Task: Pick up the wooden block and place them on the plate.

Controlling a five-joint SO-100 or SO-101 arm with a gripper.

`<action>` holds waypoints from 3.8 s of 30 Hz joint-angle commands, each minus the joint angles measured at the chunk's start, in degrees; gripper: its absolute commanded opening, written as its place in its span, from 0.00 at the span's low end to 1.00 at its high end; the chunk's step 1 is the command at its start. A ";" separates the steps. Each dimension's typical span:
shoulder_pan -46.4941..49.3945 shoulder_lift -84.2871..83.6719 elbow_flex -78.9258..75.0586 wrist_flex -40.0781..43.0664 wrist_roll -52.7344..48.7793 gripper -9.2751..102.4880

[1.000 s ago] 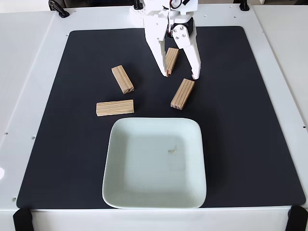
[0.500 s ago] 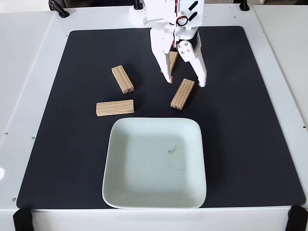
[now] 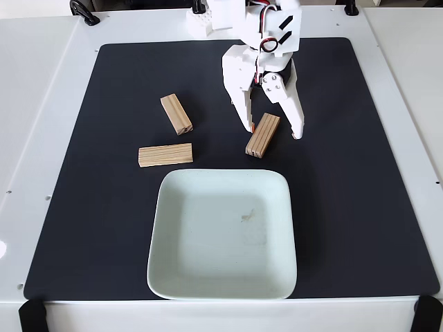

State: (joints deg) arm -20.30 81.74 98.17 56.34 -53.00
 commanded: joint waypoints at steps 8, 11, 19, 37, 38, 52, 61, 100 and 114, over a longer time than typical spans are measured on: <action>0.35 0.00 -1.49 -0.53 0.53 0.38; 0.18 -0.26 -0.79 -0.62 0.53 0.38; 0.53 -3.43 -1.49 -0.70 0.62 0.38; 0.44 -3.52 -0.79 -0.70 2.55 0.07; 0.44 -3.52 -0.70 -0.70 2.55 0.08; 0.18 3.25 -0.26 -0.26 4.13 0.08; -1.49 26.54 1.05 -0.62 28.65 0.08; 11.95 -33.49 -59.41 -23.12 55.46 0.08; 10.63 -37.35 -62.05 -18.90 55.55 0.08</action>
State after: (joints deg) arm -9.67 42.54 38.94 35.24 2.02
